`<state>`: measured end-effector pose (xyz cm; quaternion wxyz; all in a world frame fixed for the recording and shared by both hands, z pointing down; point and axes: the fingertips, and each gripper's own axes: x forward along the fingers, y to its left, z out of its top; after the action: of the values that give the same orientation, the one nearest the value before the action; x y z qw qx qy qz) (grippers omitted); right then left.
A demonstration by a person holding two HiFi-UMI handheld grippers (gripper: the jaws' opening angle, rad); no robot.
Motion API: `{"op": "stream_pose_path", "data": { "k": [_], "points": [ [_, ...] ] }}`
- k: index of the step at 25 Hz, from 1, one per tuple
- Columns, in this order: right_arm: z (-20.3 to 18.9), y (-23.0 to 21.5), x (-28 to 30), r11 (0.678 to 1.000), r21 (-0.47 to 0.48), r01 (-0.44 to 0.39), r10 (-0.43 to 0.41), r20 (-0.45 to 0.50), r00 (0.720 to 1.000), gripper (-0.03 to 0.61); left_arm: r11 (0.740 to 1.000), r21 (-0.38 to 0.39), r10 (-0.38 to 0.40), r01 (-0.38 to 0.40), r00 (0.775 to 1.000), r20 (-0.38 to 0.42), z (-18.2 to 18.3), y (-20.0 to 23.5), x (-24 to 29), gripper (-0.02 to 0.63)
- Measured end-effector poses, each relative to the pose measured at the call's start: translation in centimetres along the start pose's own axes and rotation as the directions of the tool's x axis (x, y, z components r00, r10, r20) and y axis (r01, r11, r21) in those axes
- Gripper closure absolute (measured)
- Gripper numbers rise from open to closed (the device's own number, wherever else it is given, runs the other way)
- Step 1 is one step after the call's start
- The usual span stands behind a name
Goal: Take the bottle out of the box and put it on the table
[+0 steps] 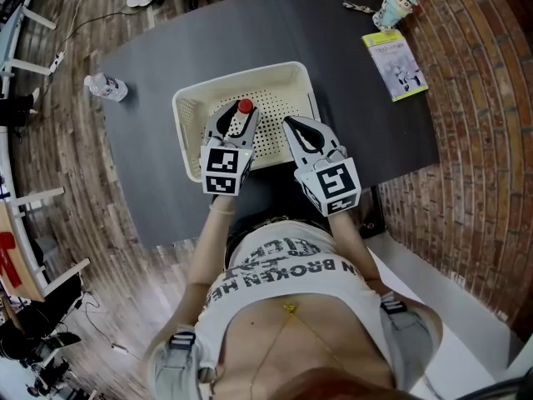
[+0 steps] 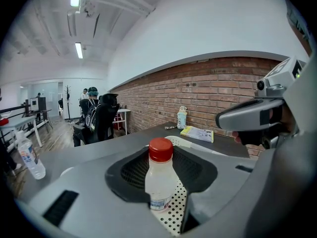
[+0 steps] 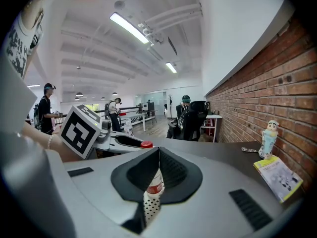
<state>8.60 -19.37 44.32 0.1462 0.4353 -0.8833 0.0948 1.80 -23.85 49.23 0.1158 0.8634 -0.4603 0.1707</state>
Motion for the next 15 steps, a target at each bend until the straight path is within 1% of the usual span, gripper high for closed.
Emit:
{"op": "stream_pose_path", "data": {
  "k": [15],
  "points": [
    [0.13,0.47,-0.19,1.0,-0.004,-0.001,0.001,0.0,1.0,0.569,1.0,0.006,-0.001,0.001,1.0,0.005,-0.26,0.22,-0.34,0.462]
  ]
}}
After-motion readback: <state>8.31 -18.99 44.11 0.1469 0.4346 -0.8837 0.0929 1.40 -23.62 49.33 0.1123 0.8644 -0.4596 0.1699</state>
